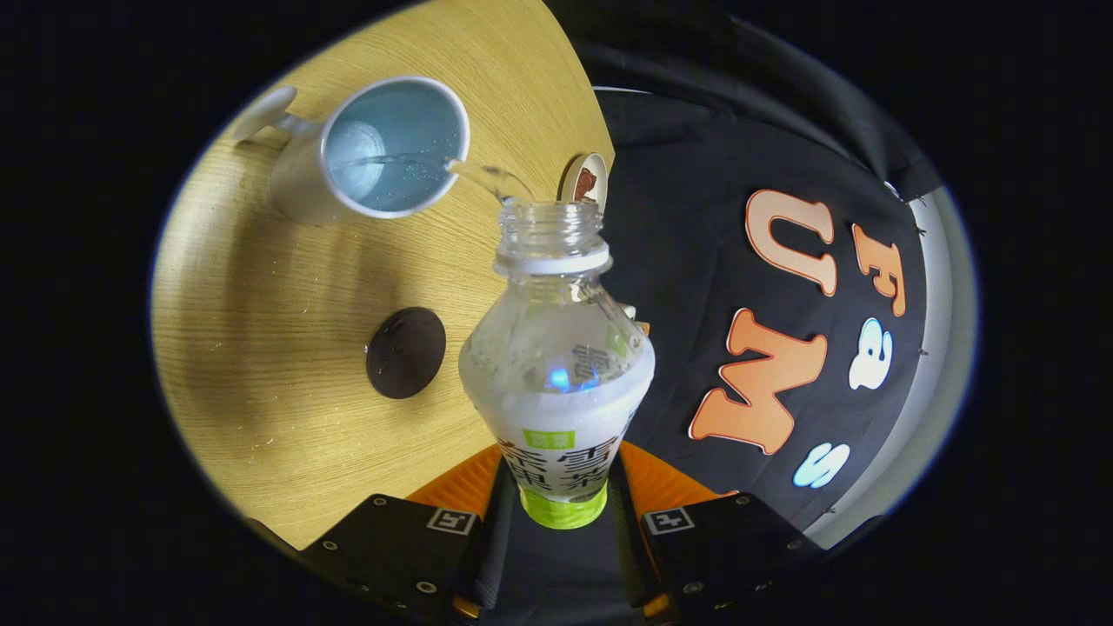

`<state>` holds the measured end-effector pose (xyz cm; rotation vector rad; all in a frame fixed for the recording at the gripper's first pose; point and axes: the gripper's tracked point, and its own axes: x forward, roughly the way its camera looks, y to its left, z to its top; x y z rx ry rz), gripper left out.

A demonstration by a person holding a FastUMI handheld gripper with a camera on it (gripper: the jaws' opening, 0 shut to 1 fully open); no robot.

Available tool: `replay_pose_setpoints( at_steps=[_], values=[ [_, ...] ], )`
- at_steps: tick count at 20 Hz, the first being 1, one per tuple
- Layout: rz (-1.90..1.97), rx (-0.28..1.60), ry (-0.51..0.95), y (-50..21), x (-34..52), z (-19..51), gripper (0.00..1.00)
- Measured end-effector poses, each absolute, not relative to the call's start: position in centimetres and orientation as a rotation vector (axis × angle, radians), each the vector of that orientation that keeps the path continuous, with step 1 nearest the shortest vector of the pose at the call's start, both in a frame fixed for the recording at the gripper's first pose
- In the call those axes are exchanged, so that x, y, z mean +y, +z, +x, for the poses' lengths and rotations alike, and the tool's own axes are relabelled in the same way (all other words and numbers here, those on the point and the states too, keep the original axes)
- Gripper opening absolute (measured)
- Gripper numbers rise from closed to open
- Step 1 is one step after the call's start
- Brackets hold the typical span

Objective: Take the bottle from table, then pour the juice into the cup, finally place the bottle on the coaster

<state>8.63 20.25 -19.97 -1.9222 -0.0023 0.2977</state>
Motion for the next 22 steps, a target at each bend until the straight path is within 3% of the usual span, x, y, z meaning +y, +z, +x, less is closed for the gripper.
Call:
replay_pose_setpoints(
  at_steps=[22],
  values=[
    [-2.037,-0.032,0.330,-19.93,20.21,8.91,0.55]
  ],
)
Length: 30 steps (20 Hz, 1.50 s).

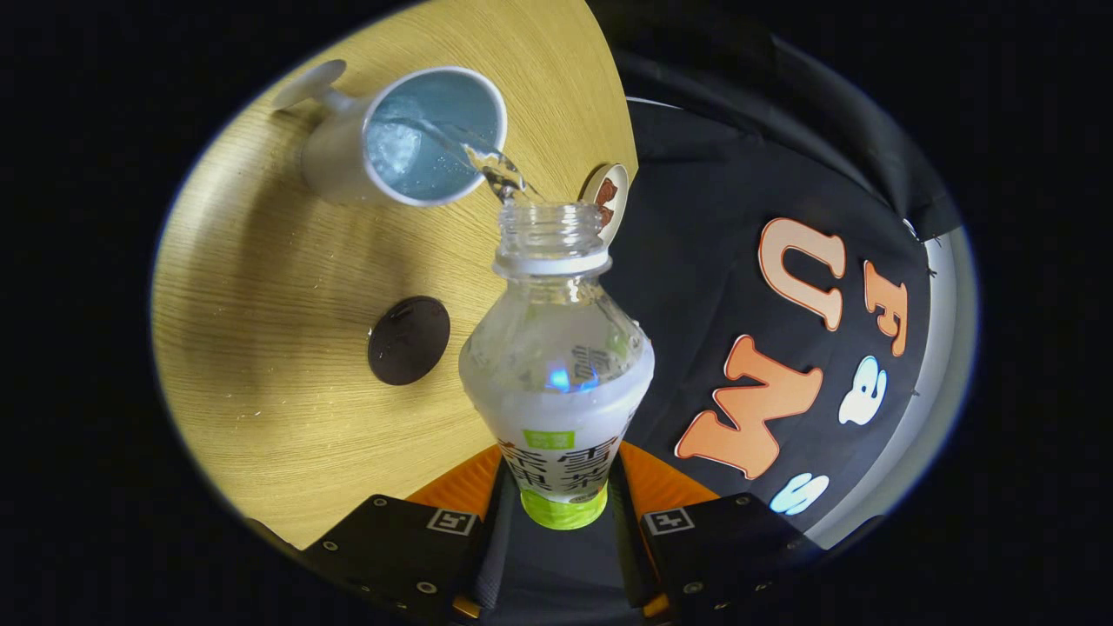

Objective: Take the bottle from table, then pour the juice into the cup, finally place the bottle on the coaster

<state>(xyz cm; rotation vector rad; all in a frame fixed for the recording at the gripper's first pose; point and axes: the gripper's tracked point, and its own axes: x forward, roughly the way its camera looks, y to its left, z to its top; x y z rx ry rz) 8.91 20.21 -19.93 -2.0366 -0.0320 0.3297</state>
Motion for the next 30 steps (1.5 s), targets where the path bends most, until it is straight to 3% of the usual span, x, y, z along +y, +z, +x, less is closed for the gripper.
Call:
replay_pose_setpoints(
  at_steps=[30],
  values=[
    [-2.188,-0.066,0.367,-19.0,21.7,9.6,0.55]
  ],
)
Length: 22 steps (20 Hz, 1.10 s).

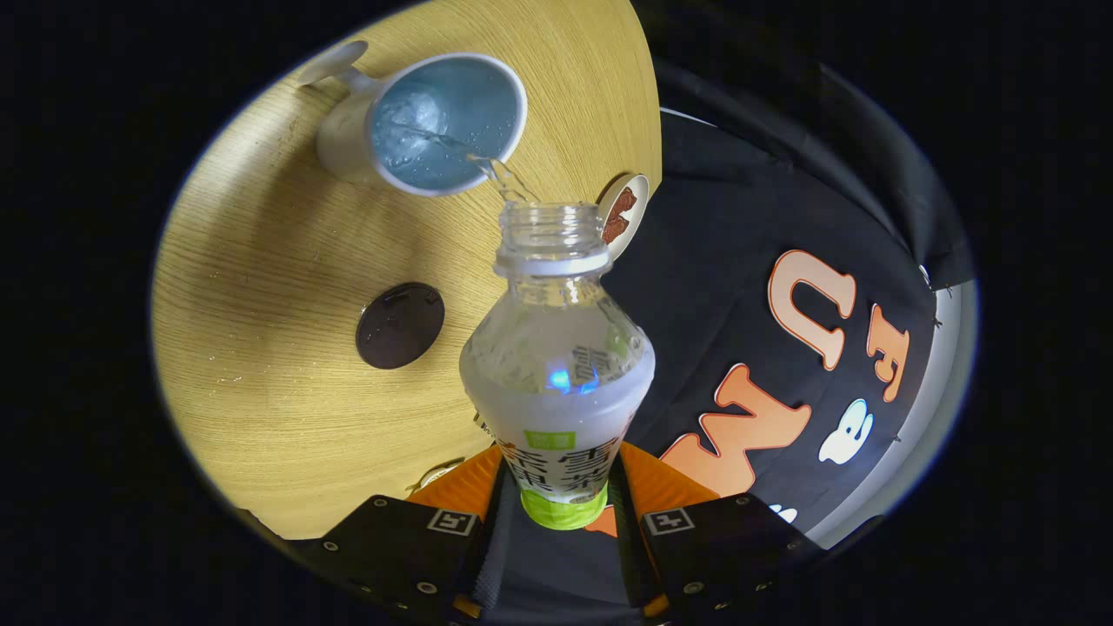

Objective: Take the bottle from table, then pour the juice into the cup, finally place the bottle on the coaster

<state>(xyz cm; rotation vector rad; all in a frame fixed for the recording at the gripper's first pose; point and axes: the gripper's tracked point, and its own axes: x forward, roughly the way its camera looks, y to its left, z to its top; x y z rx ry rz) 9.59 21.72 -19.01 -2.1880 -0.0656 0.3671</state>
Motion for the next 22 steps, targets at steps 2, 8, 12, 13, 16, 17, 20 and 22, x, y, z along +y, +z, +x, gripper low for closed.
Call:
replay_pose_setpoints(
  at_steps=[2,8,12,13,16,17,20,22],
  values=[
    [-2.208,-0.073,0.372,-18.9,22.0,9.7,0.55],
    [-2.236,-0.080,0.389,-18.8,22.7,9.9,0.55],
    [-2.265,-0.086,0.401,-18.8,23.1,10.0,0.55],
    [-2.273,-0.086,0.404,-18.8,23.0,10.0,0.55],
    [-2.305,-0.103,0.408,-18.6,23.4,10.0,0.55],
    [-2.312,-0.104,0.410,-18.6,23.4,10.0,0.55],
    [-2.326,-0.109,0.408,-18.3,23.4,9.9,0.55],
    [-2.331,-0.114,0.408,-18.2,23.5,9.9,0.55]
  ],
)
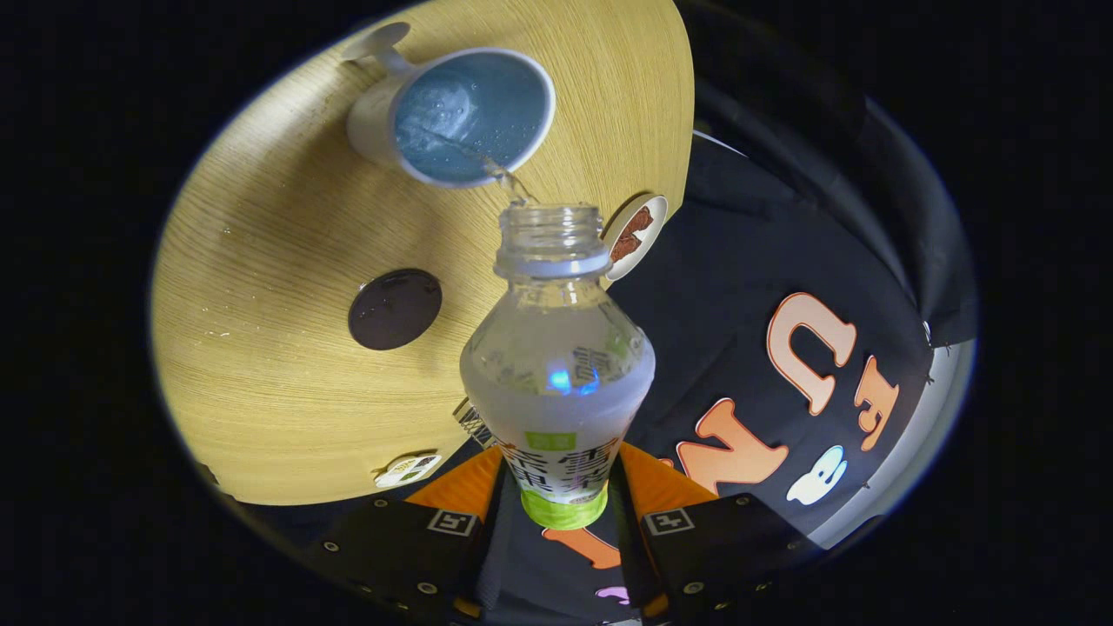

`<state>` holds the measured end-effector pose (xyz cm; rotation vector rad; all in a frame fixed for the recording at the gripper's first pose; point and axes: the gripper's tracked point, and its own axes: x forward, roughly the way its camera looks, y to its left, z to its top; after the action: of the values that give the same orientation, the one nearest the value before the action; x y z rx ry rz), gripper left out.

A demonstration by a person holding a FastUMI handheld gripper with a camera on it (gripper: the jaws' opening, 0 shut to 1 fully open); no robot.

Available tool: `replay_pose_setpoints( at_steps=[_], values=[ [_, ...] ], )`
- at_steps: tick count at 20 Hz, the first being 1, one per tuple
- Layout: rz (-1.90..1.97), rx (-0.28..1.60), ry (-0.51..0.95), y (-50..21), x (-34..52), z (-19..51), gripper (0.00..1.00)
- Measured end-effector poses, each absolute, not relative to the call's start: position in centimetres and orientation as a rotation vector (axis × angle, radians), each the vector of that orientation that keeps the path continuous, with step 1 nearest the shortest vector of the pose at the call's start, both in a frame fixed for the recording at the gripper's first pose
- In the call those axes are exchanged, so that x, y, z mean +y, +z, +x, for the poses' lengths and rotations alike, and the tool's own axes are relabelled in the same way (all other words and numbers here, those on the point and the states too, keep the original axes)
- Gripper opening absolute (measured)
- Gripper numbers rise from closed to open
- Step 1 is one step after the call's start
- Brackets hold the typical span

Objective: Take the bottle from table, then pour the juice into the cup, finally place the bottle on the coaster

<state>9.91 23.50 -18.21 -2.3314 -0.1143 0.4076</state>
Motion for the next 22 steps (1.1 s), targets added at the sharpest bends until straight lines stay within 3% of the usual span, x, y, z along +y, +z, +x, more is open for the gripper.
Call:
replay_pose_setpoints(
  at_steps=[22],
  values=[
    [-2.362,-0.139,0.407,-17.56,24.16,9.92,0.55]
  ],
)
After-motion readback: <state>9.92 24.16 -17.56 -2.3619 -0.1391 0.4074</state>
